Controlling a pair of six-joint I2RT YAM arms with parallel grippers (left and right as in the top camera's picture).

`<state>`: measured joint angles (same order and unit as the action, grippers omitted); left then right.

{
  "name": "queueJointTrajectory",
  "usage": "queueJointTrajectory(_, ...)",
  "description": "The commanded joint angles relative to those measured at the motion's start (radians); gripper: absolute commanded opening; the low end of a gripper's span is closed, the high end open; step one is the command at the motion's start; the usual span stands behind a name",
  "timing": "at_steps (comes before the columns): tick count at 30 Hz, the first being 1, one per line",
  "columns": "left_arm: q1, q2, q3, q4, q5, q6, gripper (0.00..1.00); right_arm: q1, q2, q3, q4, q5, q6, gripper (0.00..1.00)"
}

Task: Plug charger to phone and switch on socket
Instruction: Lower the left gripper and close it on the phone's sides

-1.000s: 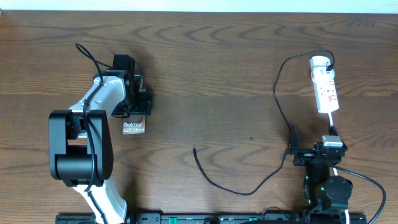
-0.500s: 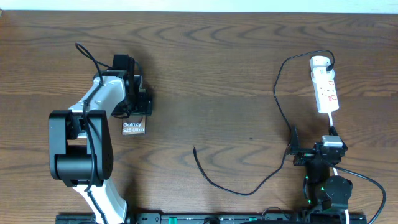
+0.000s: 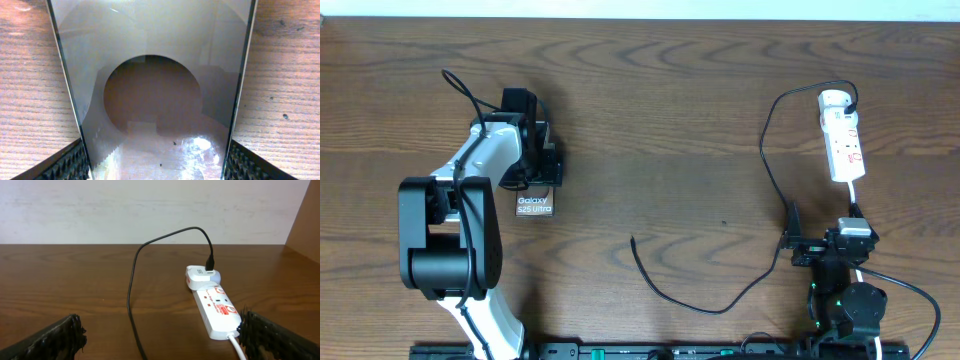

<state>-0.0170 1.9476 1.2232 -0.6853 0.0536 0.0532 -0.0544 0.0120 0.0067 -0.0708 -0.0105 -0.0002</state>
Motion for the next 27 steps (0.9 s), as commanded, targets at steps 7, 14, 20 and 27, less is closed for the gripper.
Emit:
queueJointTrajectory(7, 0.000, 0.022, -0.029, -0.012, -0.010, 0.005, 0.64, -0.004, -0.005, -0.001, -0.004, 0.001, 0.007, 0.99)
queueJointTrajectory(14, 0.000, 0.022, -0.029, -0.012, -0.010, 0.005, 0.52, -0.004, -0.005, -0.001, -0.004, 0.001, 0.007, 0.99)
queueJointTrajectory(20, 0.000, 0.022, -0.029, -0.012, -0.010, 0.005, 0.14, -0.004, -0.005, -0.001, -0.004, 0.001, 0.007, 0.99)
queueJointTrajectory(27, 0.000, 0.022, -0.029, -0.012, -0.010, 0.005, 0.07, -0.004, -0.005, -0.001, -0.004, 0.001, 0.007, 0.99)
